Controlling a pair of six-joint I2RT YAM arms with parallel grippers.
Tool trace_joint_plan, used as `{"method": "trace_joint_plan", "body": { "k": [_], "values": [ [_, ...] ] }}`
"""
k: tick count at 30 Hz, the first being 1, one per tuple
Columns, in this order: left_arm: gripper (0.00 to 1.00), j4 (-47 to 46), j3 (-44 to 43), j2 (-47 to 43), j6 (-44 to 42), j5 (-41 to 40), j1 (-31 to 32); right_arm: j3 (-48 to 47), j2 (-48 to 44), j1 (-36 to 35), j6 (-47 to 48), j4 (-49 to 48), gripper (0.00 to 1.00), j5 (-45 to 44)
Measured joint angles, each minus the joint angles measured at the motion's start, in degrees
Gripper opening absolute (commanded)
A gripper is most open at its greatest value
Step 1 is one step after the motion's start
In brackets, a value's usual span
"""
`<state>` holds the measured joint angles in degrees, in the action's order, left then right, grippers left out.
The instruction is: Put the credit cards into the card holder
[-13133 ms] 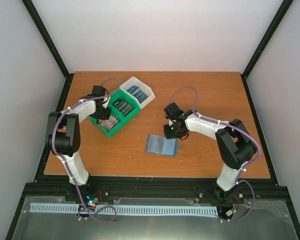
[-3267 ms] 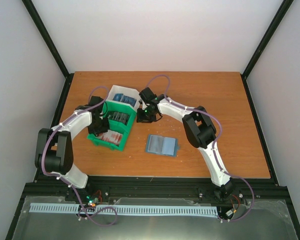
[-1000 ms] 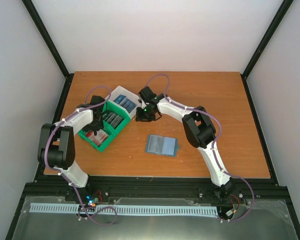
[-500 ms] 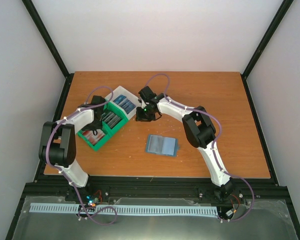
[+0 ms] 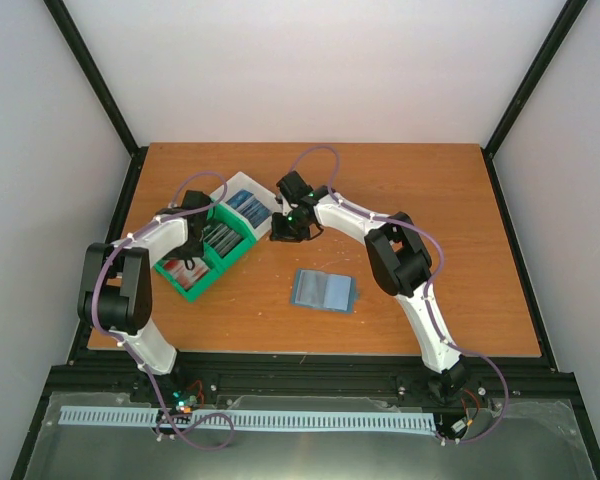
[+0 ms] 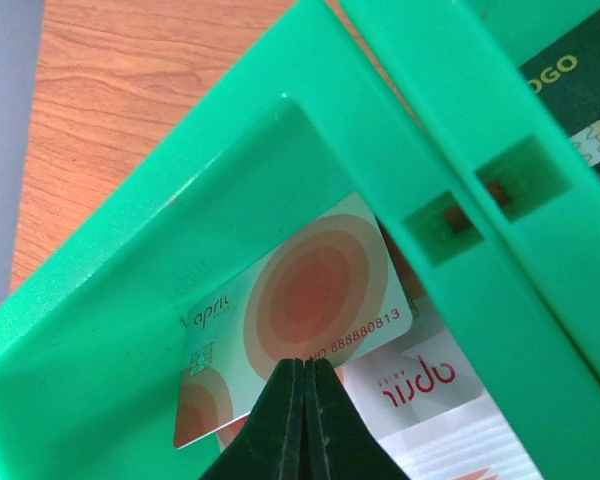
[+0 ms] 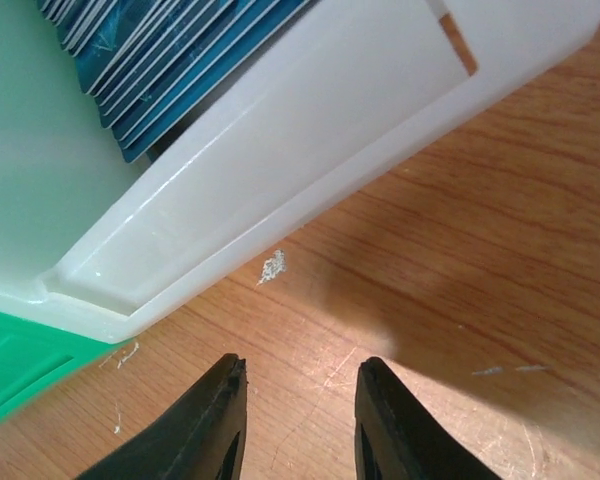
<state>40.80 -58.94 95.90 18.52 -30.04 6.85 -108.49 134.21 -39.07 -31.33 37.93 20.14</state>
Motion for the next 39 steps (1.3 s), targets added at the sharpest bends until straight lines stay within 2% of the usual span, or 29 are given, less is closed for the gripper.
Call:
{"method": "trace_joint_plan", "body": {
  "k": [8,15,21,31,39],
  "values": [
    [0.01,-0.39,-0.50,0.04,-0.52,-0.90,0.00,2.56,-2.91,-1.55,-1.42,-2.73,0.61,2.23],
    [0.01,-0.61,-0.50,0.50,-0.76,-0.87,0.00,1.62,-2.93,-3.48,-6.43,-5.57,0.67,5.60],
    [0.01,-0.98,-0.50,0.63,-1.09,-0.87,0.00,-4.66,0.74,-5.25,-11.15,-5.95,0.67,5.18],
    [0.03,-1.99,-0.50,1.14,-1.11,-1.05,-0.02,-12.09,6.91,-7.87,-17.57,-0.61,0.57,-1.22],
    [0.11,-1.90,-0.50,1.16,-1.16,-1.05,-0.02,-13.77,6.95,-8.41,-19.23,1.79,0.42,-6.32]
  ]
}}
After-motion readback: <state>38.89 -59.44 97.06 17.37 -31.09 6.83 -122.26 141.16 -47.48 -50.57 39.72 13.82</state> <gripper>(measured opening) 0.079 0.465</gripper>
